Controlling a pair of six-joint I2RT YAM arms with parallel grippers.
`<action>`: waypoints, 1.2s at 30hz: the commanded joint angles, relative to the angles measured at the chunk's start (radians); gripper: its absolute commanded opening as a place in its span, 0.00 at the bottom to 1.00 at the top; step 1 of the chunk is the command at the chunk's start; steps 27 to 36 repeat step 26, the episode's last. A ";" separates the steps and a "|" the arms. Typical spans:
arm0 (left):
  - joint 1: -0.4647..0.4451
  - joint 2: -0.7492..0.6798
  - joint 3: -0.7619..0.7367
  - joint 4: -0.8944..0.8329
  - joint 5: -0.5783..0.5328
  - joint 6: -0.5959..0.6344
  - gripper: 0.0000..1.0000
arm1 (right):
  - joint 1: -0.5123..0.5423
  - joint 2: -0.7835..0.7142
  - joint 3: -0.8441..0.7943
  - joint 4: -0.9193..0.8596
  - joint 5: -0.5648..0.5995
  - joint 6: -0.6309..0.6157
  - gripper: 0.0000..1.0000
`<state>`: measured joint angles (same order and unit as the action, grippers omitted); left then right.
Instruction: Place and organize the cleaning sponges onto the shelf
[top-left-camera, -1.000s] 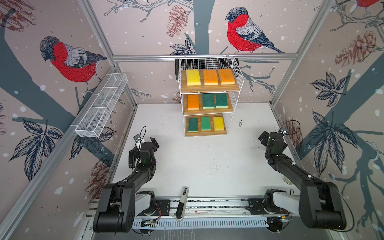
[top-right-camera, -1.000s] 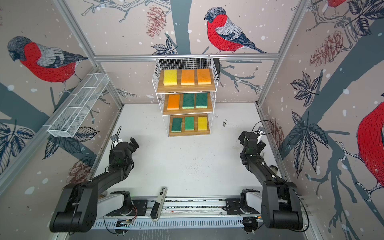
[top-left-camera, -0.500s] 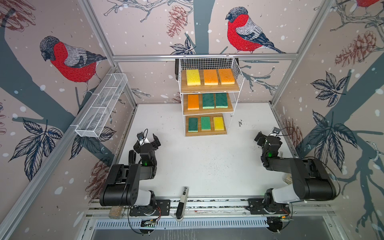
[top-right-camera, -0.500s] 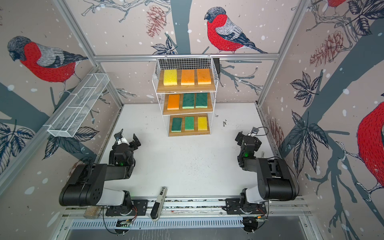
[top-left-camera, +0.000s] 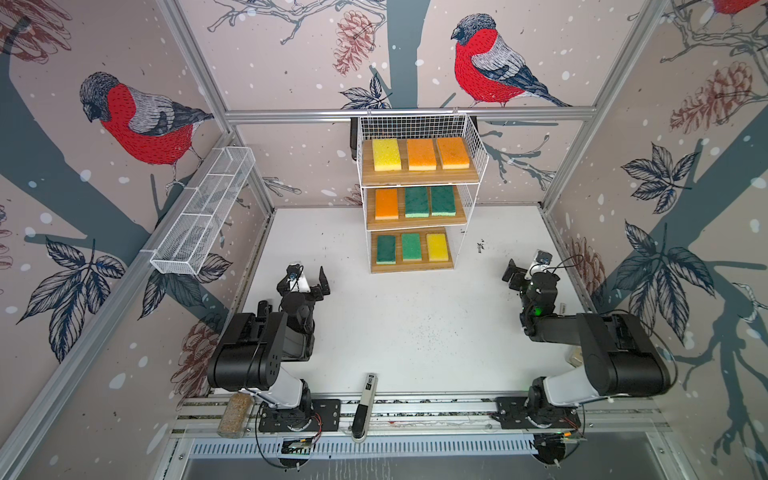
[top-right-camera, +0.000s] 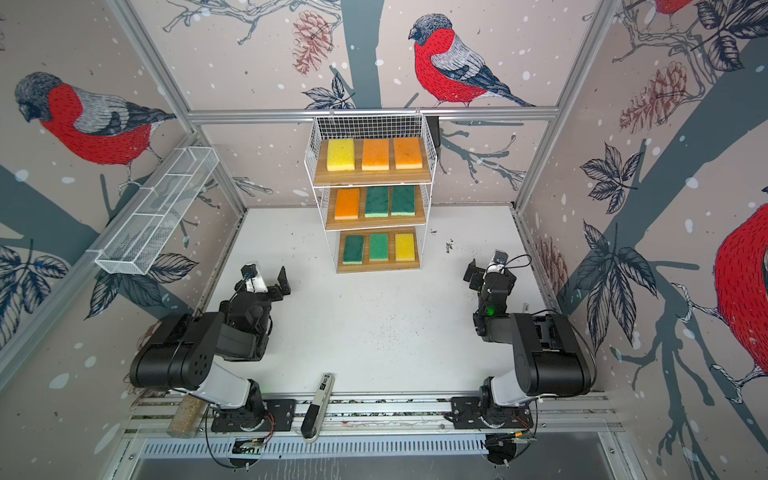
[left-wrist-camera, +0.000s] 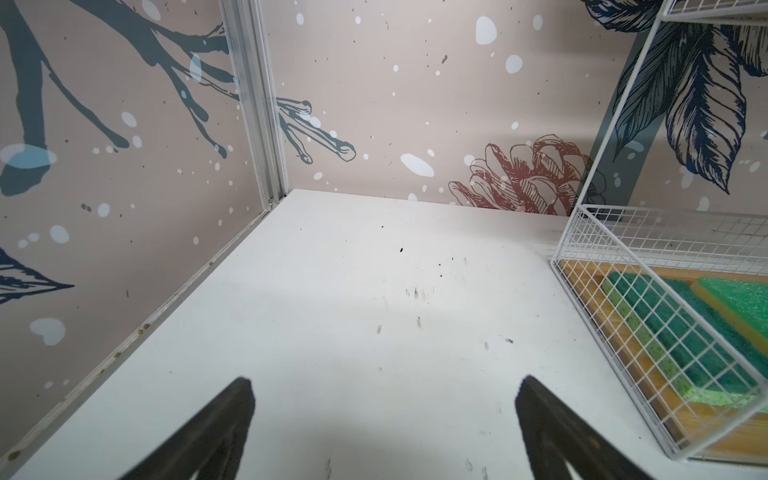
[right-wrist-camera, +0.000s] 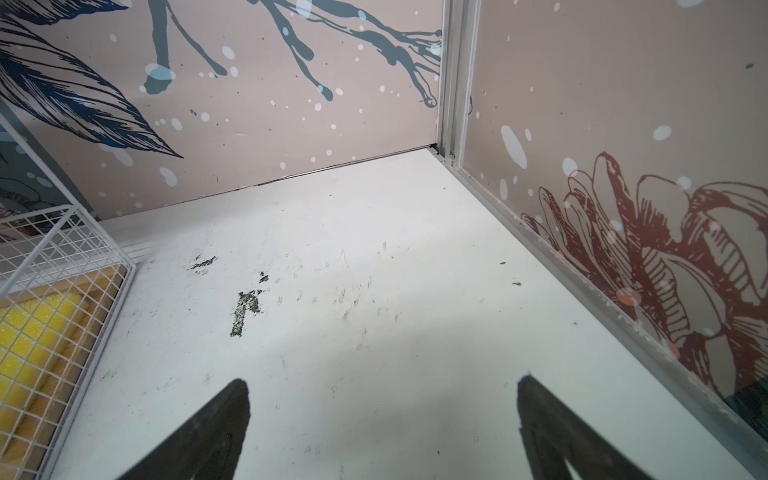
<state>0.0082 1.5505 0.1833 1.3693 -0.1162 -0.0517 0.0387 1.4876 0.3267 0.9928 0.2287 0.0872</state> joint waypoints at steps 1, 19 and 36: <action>-0.006 -0.001 0.016 -0.013 -0.032 0.007 0.99 | -0.001 0.002 0.005 0.029 -0.022 -0.007 0.99; -0.008 0.005 0.030 -0.035 -0.019 0.019 0.98 | -0.001 0.001 0.003 0.031 -0.022 -0.008 0.99; -0.007 0.002 0.026 -0.028 -0.019 0.018 0.98 | -0.001 0.000 0.003 0.030 -0.021 -0.007 1.00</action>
